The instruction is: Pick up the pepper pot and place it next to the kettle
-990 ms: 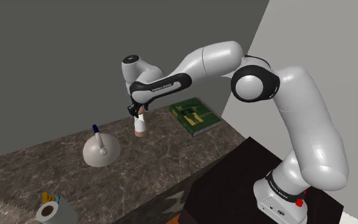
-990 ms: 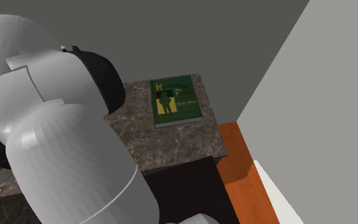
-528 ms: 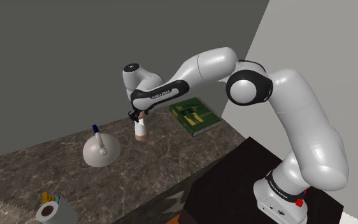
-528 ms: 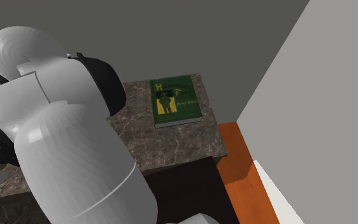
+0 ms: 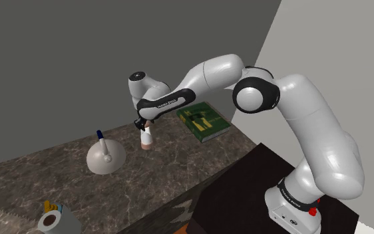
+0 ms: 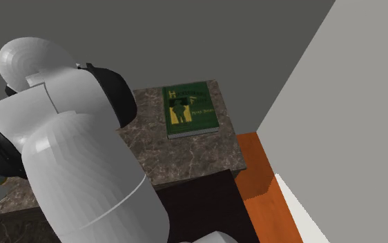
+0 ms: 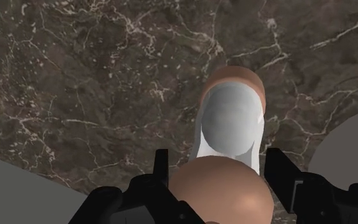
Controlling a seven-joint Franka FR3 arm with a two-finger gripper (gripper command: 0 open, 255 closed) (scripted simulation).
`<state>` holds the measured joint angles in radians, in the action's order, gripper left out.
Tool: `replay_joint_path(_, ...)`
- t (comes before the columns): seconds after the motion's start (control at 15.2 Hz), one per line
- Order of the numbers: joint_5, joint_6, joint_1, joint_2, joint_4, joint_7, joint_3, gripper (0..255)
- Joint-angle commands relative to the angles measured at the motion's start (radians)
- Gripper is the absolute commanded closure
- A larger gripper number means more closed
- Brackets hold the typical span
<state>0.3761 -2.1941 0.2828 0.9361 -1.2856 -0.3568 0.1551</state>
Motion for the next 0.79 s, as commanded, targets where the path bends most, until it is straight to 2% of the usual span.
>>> replay_joint_path(0.0, 0.0, 0.0, 0.0, 0.001, 0.001, 0.0, 0.0, 255)
replay_joint_path(0.13, 0.0, 0.0, 0.0, 0.001, 0.001, 0.0, 0.0, 255)
replay_joint_path(0.2, 0.0, 0.0, 0.0, 0.001, 0.001, 0.0, 0.0, 0)
replay_joint_path(0.53, 0.0, 0.0, 0.0, 0.001, 0.0, 0.0, 0.0, 0)
replay_joint_path(0.73, -0.011, 0.053, 0.003, -0.065, -0.012, 0.004, 0.011, 0)
